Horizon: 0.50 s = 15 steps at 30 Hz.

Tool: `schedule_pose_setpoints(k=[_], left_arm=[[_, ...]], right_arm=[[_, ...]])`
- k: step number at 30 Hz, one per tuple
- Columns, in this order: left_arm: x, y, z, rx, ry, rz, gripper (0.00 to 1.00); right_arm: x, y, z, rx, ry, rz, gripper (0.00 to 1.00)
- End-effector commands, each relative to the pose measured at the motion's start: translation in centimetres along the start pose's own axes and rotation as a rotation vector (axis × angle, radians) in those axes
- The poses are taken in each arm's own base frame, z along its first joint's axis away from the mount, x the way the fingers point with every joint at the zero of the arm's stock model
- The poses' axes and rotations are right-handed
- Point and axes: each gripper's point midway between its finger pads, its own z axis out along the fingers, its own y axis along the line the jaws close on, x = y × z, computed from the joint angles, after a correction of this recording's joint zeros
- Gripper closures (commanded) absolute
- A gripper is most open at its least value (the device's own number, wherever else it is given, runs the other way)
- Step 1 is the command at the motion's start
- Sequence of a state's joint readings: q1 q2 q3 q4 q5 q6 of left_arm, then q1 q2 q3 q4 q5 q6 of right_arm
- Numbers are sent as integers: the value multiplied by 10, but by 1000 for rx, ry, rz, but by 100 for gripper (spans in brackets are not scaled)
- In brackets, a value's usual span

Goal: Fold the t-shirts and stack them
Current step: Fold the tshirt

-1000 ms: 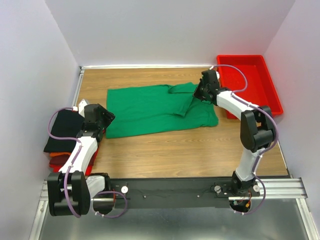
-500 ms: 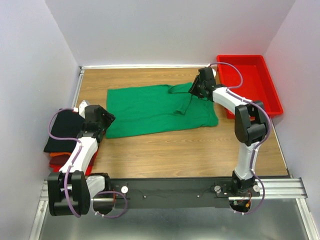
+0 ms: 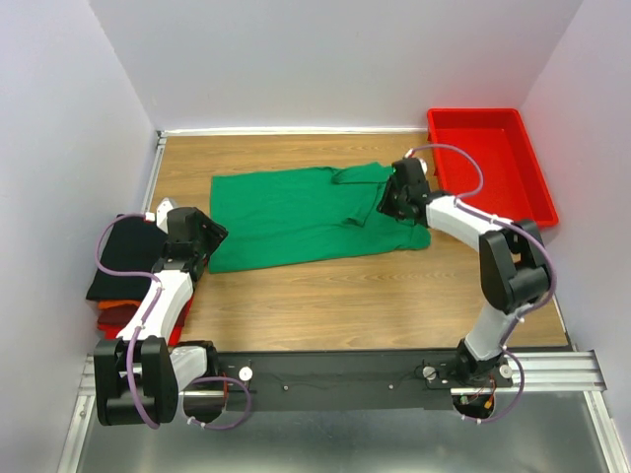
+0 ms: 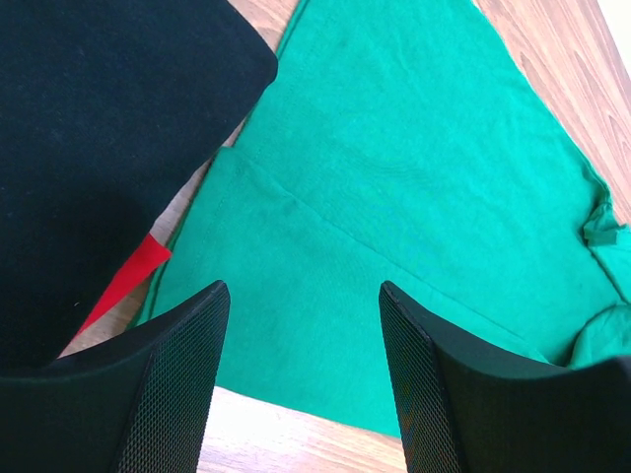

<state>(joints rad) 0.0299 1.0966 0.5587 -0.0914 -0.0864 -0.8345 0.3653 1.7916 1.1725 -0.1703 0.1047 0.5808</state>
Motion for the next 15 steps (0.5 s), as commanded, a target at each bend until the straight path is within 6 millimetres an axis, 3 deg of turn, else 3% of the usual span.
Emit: schedule_pose_setpoints(k=[1,6,15], left_arm=[[1,-7,-2,34,5,9,30],[2,-7,-2,36,9,8,30],[3,-7,-3,37,10,7,30]], right_arm=[[31,-7,-13,32,10,-61,65],[54,-2,-6,34,44,-112,65],[47,14,16,19,42,-141,64]])
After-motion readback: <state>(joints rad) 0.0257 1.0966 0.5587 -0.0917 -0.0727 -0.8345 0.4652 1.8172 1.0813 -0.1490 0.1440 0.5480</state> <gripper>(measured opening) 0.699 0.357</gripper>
